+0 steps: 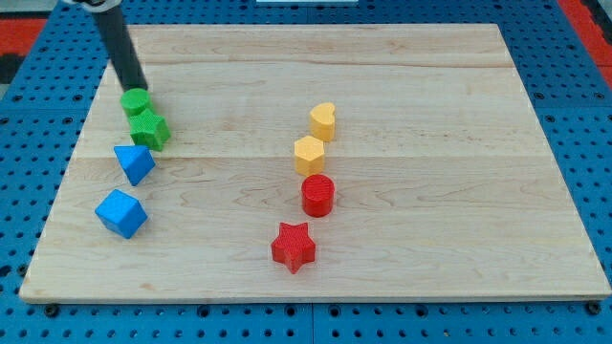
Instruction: Place the arm parallel to the left of the red star
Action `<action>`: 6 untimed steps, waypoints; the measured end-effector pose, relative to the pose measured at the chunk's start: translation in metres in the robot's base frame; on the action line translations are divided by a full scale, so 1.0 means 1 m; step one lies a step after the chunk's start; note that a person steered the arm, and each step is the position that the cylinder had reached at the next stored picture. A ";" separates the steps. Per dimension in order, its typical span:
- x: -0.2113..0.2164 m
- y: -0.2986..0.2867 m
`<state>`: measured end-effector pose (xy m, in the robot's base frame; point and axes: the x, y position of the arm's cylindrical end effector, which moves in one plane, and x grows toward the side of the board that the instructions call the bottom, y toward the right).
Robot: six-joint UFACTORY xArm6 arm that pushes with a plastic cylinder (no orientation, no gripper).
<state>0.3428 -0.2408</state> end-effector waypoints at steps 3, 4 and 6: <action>0.275 0.003; 0.256 0.055; 0.231 0.074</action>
